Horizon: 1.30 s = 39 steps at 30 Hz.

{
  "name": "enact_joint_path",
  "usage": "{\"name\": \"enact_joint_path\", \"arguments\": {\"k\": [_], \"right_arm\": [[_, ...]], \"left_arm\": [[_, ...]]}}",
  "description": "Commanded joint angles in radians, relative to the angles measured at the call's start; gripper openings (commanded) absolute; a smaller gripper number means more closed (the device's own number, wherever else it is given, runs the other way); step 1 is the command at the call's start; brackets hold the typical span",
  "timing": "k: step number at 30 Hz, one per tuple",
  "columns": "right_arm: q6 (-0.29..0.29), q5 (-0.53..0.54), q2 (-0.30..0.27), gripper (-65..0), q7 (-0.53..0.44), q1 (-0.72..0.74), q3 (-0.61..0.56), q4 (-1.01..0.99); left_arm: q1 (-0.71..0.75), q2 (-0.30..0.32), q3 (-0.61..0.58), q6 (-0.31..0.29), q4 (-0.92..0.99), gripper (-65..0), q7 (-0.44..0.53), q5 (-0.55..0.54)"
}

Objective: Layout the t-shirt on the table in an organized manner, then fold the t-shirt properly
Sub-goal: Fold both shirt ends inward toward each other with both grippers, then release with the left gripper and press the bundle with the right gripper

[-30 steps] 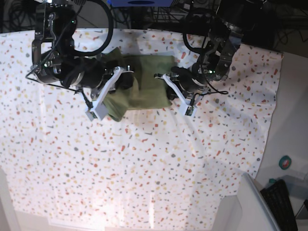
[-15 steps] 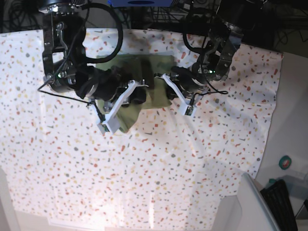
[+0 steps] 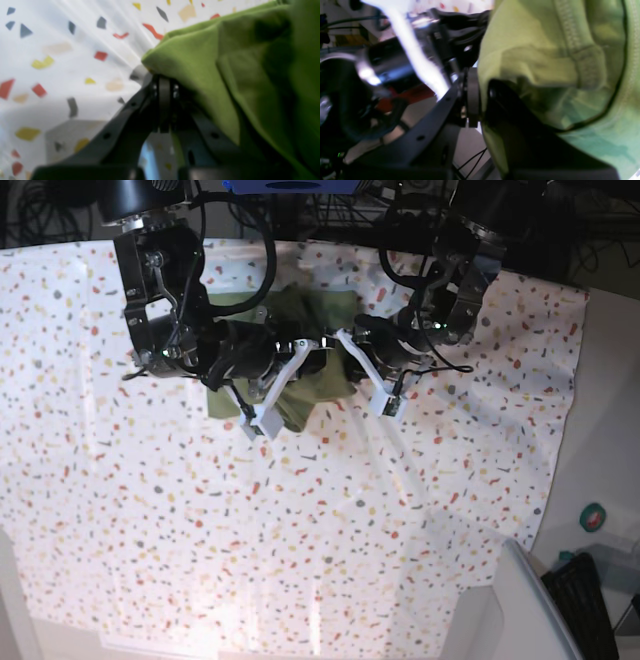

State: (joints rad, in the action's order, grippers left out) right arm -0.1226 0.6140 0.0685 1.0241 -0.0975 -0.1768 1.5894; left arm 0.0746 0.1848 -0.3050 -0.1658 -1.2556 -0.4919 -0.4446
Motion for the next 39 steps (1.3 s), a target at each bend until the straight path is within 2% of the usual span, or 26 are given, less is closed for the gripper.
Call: {"name": "enact_joint_path", "arguments": {"k": [1,6,10,14,17,20,22,25,31,34,39], "right_arm": [[-0.005,0.019,0.004,-65.0,-0.026,0.015,-0.002,0.002],[-0.005,0.019,0.000,-65.0,-0.037,0.015,-0.002,-0.031],[-0.005,0.019,0.000,-65.0,-0.037,0.023,0.000,-0.047],[-0.005,0.019,-0.002,-65.0,-0.031,0.031,0.001,-0.050],[-0.005,0.019,-0.002,-65.0,-0.024,0.038,0.001,-0.060],[0.057,0.020,-0.002,-65.0,0.006,0.046,0.004,-0.070],[0.082,0.020,-0.002,-65.0,0.017,0.048,0.000,-0.065],[0.087,0.022,-0.002,-65.0,0.029,0.051,0.000,-0.065],[0.087,0.022,-0.002,-65.0,0.097,0.064,0.006,-0.051],[0.087,0.022,-0.003,-65.0,0.100,0.063,0.000,-0.039],[0.087,0.022,-0.003,-65.0,0.155,0.066,0.000,-0.036]], "left_arm": [[0.018,0.014,-0.007,-0.013,-0.009,-65.0,-0.063,0.002],[0.031,0.025,-0.006,-0.011,-0.029,-65.0,-0.064,0.000],[0.035,0.065,0.017,-0.005,-0.054,-65.0,-0.064,-0.003],[0.121,0.083,0.185,0.005,-0.167,-65.0,-0.075,-0.001],[0.161,0.111,0.329,0.002,-0.256,-65.0,-0.189,-0.001],[0.212,0.121,0.481,-0.001,-0.321,-65.0,-0.251,-0.001],[0.248,0.134,0.565,-0.031,-0.344,-65.0,-0.256,-0.001],[0.293,0.149,0.674,-0.122,-0.349,-65.0,-0.256,-0.001],[0.313,0.149,0.873,-0.214,-0.269,-65.0,-0.256,0.007],[0.310,0.150,0.916,-0.237,-0.233,-65.0,-0.256,0.007],[0.308,0.150,0.921,-0.237,-0.221,-65.0,-0.256,0.008]]}}
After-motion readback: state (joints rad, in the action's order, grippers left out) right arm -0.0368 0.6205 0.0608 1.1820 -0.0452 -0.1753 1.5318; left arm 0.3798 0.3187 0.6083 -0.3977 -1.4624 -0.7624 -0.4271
